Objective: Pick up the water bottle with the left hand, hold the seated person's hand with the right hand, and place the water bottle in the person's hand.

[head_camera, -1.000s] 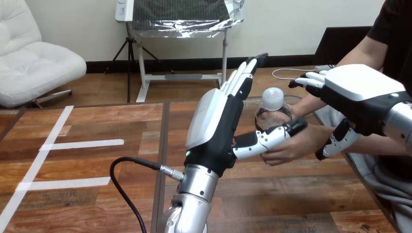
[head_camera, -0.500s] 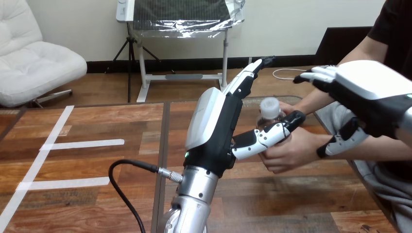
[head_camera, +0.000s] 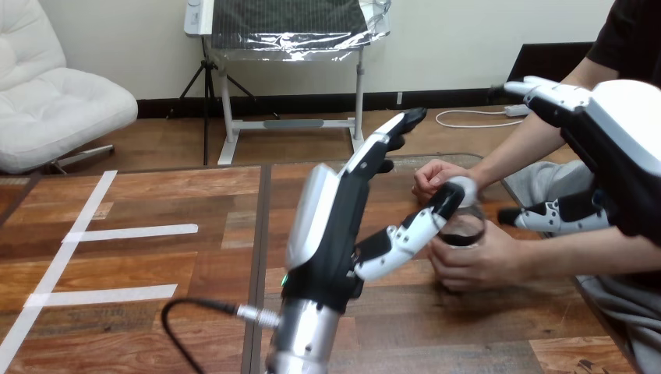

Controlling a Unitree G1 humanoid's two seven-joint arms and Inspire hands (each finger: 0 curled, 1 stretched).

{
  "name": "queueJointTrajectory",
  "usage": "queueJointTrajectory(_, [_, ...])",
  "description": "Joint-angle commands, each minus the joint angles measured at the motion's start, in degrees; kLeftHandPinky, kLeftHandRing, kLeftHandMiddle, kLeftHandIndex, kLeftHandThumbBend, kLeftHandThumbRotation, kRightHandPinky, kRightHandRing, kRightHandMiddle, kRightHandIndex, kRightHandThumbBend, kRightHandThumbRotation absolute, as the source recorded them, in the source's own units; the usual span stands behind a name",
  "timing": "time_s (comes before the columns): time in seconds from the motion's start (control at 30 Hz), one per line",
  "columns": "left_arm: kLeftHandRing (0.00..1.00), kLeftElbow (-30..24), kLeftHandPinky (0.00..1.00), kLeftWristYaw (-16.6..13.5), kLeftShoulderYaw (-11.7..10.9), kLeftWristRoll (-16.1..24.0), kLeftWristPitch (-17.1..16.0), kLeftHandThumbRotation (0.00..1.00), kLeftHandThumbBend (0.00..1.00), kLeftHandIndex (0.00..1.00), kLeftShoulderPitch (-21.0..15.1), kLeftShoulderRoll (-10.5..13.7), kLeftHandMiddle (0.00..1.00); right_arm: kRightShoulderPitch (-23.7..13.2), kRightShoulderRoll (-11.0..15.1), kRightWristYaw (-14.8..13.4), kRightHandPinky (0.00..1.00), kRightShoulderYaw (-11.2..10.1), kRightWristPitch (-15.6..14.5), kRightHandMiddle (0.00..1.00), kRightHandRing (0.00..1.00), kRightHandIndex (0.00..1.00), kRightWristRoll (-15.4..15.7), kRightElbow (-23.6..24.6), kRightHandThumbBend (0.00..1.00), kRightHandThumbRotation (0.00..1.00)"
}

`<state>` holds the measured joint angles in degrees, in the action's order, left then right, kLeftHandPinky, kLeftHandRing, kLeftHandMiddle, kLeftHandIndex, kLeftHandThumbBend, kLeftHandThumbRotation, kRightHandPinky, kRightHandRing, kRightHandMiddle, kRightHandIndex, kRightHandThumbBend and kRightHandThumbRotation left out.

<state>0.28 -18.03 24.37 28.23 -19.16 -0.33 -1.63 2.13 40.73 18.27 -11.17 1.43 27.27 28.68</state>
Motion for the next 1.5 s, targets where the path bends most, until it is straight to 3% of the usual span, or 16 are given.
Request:
queueJointTrajectory(0.0, [0.8, -4.3, 0.72, -1.8, 0.0, -0.4, -3.4, 0.63, 0.47, 0.83, 1.5, -1.5, 0.83, 2.5, -5.0, -6.1, 0.71, -1.7, 4.1, 0.87, 0.84, 0.83, -0.6, 3.1, 0.55, 0.06])
queueJointTrajectory(0.1, [0.79, -5.4, 0.71, -1.7, 0.1, -1.3, -4.6, 0.63, 0.46, 0.82, 3.5, -1.4, 0.82, 4.0, -7.5, -8.8, 0.7, -1.3, 6.8, 0.87, 0.84, 0.82, -1.8, 2.9, 0.5, 0.08])
queueJointTrajectory(0.13, [0.79, -6.8, 0.71, -1.7, 0.2, -1.7, -5.2, 0.64, 0.46, 0.82, 5.7, -1.2, 0.82, 4.8, -9.2, -11.4, 0.7, -0.7, 10.1, 0.86, 0.83, 0.81, -1.9, 1.7, 0.45, 0.11])
queueJointTrajectory(0.17, [0.79, -7.8, 0.71, -1.7, 0.2, -1.9, -5.5, 0.64, 0.45, 0.82, 7.2, -1.1, 0.82, 5.3, -10.3, -13.2, 0.69, -0.3, 12.5, 0.85, 0.82, 0.8, -1.9, 0.8, 0.44, 0.07])
queueJointTrajectory(0.23, [0.78, -9.5, 0.71, -2.0, 0.4, -3.1, -6.3, 0.64, 0.45, 0.81, 10.4, -1.4, 0.81, 6.6, -13.2, -16.4, 0.69, 0.9, 15.3, 0.85, 0.82, 0.79, -1.7, -0.5, 0.43, 0.05])
queueJointTrajectory(0.37, [0.77, -10.5, 0.7, -3.1, 0.3, -3.2, -8.2, 0.61, 0.43, 0.8, 13.1, -1.3, 0.8, 7.5, -15.9, -18.0, 0.7, 2.2, 17.7, 0.84, 0.81, 0.78, -4.0, -1.9, 0.39, 0.02])
queueJointTrajectory(0.47, [0.77, -11.6, 0.69, -3.6, 0.4, -4.6, -9.5, 0.57, 0.42, 0.79, 15.6, -1.7, 0.8, 8.3, -17.4, -20.0, 0.71, 3.1, 19.6, 0.84, 0.81, 0.77, -2.4, -2.8, 0.37, 0.01])
queueJointTrajectory(0.6, [0.77, -11.4, 0.7, -5.8, 0.1, -4.3, -12.5, 0.52, 0.41, 0.78, 18.4, -1.6, 0.79, 9.2, -21.3, -22.0, 0.72, 4.9, 22.0, 0.83, 0.81, 0.77, -4.9, -4.6, 0.34, 0.0])
queueJointTrajectory(0.77, [0.77, -11.2, 0.71, -8.0, 0.0, -4.0, -14.6, 0.5, 0.4, 0.78, 20.6, -0.8, 0.79, 9.6, -23.6, -23.3, 0.74, 6.5, 24.7, 0.85, 0.83, 0.79, -6.3, -6.7, 0.28, 0.0])
queueJointTrajectory(0.87, [0.77, -11.7, 0.71, -9.5, 0.0, -3.0, -15.3, 0.49, 0.37, 0.79, 22.2, -0.4, 0.79, 9.3, -25.4, -24.2, 0.76, 7.6, 28.3, 0.86, 0.84, 0.79, -8.8, -9.3, 0.25, 0.0])
queueJointTrajectory(0.97, [0.76, -11.6, 0.7, -10.9, 0.2, -3.0, -16.1, 0.49, 0.36, 0.78, 23.6, -0.4, 0.79, 9.8, -26.5, -24.6, 0.76, 8.0, 27.3, 0.87, 0.85, 0.8, -7.1, -9.1, 0.22, 0.0])
queueJointTrajectory(1.17, [0.77, -11.9, 0.7, -12.3, 0.5, -2.9, -17.6, 0.46, 0.34, 0.79, 26.0, 1.0, 0.79, 9.3, -28.5, -24.5, 0.78, 9.3, 30.3, 0.88, 0.86, 0.81, -10.4, -11.3, 0.18, 0.0])
queueJointTrajectory(1.47, [0.78, -12.4, 0.72, -13.6, 0.8, -2.7, -18.1, 0.42, 0.33, 0.8, 28.4, 2.0, 0.8, 9.2, -29.2, -22.5, 0.79, 10.9, 32.7, 0.91, 0.88, 0.84, -14.1, -13.6, 0.13, 0.0])
